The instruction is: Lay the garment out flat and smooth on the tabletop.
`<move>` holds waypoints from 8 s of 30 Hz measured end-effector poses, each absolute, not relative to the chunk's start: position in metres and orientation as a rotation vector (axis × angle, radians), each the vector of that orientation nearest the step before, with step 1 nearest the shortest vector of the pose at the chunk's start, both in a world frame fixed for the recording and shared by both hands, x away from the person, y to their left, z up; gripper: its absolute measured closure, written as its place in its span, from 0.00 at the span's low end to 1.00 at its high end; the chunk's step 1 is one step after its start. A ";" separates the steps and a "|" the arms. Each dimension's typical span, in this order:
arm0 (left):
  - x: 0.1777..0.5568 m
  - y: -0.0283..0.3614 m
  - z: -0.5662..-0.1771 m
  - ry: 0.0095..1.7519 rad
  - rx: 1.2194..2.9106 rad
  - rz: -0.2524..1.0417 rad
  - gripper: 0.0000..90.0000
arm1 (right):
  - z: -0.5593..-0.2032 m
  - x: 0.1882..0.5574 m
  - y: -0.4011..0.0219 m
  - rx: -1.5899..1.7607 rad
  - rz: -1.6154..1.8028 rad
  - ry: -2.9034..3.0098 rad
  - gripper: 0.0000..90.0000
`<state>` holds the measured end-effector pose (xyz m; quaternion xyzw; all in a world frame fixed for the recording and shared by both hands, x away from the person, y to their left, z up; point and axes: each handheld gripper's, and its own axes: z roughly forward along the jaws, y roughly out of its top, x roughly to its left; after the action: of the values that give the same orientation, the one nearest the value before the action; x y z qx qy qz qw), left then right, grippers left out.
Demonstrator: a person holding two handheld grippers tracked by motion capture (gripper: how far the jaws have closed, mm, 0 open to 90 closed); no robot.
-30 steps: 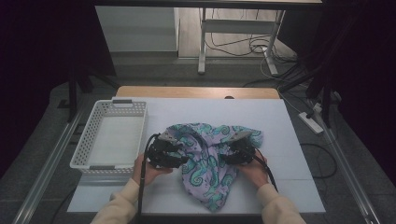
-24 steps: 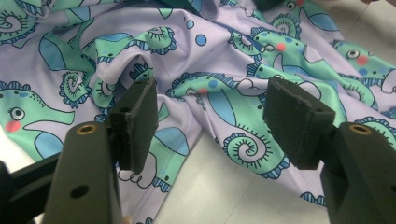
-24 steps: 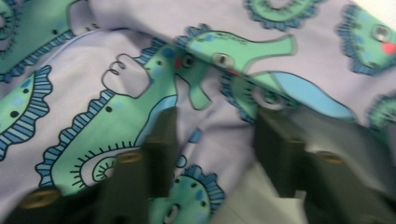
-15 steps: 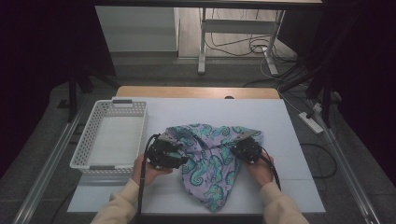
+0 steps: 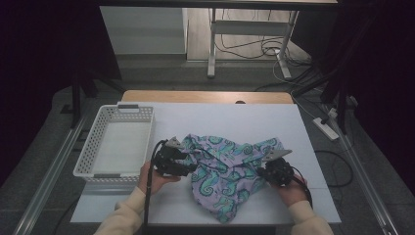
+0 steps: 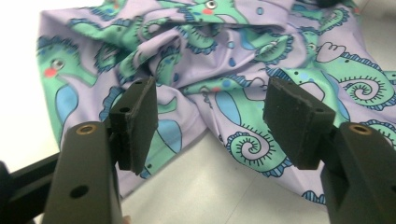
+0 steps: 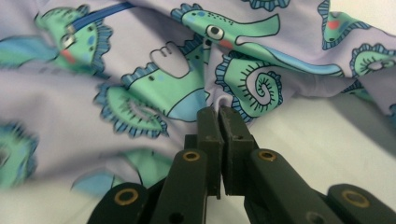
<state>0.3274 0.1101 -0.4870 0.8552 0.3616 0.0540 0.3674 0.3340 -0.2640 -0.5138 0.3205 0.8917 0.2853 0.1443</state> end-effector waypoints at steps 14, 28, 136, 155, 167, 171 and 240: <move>0.330 0.106 -0.490 0.924 2.209 0.134 0.40 | -0.494 0.317 -0.260 0.827 0.986 2.423 0.55; 0.330 0.105 -0.491 0.922 2.215 0.134 0.40 | -0.500 0.334 -0.204 0.600 0.945 2.540 0.42; 0.327 0.105 -0.497 0.928 2.242 0.145 0.38 | -0.519 0.412 -0.303 1.018 0.778 2.381 0.81; 0.326 0.108 -0.496 0.934 2.241 0.153 0.38 | -0.477 0.401 -0.333 1.089 0.842 2.196 0.97; 0.324 0.110 -0.497 0.942 2.238 0.156 0.38 | -0.484 0.425 -0.353 1.233 0.827 2.082 0.86; 0.324 0.111 -0.497 0.947 2.237 0.157 0.38 | -0.483 0.422 -0.354 1.238 0.846 2.055 0.76; 0.324 0.109 -0.497 0.945 2.240 0.168 0.37 | -0.495 0.390 -0.359 1.223 0.830 2.246 0.98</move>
<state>0.3243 0.1086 -0.4972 0.8627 0.3639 0.0646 0.3451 0.3895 -0.3591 -0.4949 0.4434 0.8140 0.3008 0.2244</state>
